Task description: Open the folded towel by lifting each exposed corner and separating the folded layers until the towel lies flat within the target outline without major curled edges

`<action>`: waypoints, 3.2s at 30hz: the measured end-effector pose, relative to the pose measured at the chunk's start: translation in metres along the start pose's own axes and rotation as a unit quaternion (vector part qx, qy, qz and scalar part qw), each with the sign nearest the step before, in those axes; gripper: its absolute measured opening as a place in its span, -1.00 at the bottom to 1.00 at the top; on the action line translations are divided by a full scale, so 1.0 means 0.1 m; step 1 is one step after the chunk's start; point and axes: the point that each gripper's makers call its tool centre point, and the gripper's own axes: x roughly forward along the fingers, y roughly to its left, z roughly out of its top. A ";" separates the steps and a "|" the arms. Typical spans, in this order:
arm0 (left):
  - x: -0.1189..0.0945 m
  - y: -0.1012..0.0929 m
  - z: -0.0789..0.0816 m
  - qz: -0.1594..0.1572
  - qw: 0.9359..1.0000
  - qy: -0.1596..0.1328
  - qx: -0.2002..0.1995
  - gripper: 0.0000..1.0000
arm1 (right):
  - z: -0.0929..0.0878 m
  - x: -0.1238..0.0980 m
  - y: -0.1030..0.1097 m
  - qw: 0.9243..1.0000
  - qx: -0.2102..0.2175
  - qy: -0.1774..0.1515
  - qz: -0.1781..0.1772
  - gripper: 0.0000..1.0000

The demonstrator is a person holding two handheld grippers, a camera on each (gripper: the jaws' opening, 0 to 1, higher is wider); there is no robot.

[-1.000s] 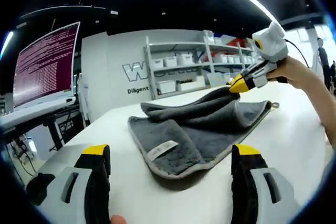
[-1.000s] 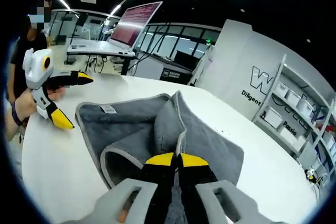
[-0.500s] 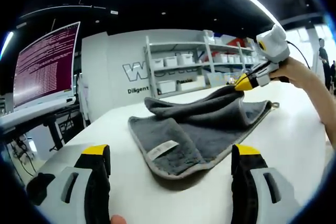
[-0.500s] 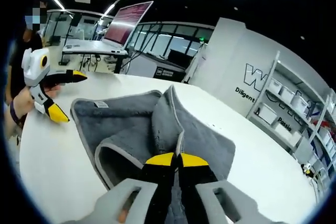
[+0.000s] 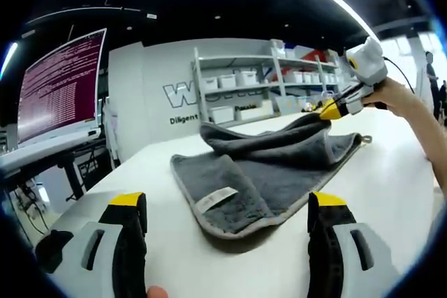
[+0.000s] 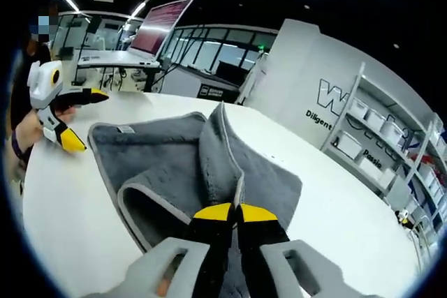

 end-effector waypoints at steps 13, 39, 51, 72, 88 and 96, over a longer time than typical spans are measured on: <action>0.00 0.00 -0.01 0.000 1.000 0.004 0.003 0.87 | -0.12 -0.09 -0.14 1.000 0.004 0.007 -0.015 -1.00; -0.03 0.01 0.00 0.003 1.000 0.000 -0.001 0.87 | -0.34 -0.29 -0.37 0.999 0.009 0.019 -0.050 -1.00; -0.03 0.01 0.01 0.003 1.000 -0.001 -0.001 0.87 | -0.42 -0.36 -0.49 0.998 0.015 0.021 -0.065 -1.00; -0.02 0.02 0.00 0.005 1.000 0.001 0.000 0.87 | -0.56 -0.50 -0.74 0.995 0.020 0.025 -0.098 -1.00; -0.02 0.02 -0.01 0.006 1.000 0.003 0.001 0.86 | -0.60 -0.56 -0.82 0.993 0.025 0.024 -0.113 -1.00; -0.02 0.02 -0.01 0.005 1.000 0.003 0.001 0.86 | -0.60 -0.58 -0.84 0.992 0.026 0.021 -0.119 -1.00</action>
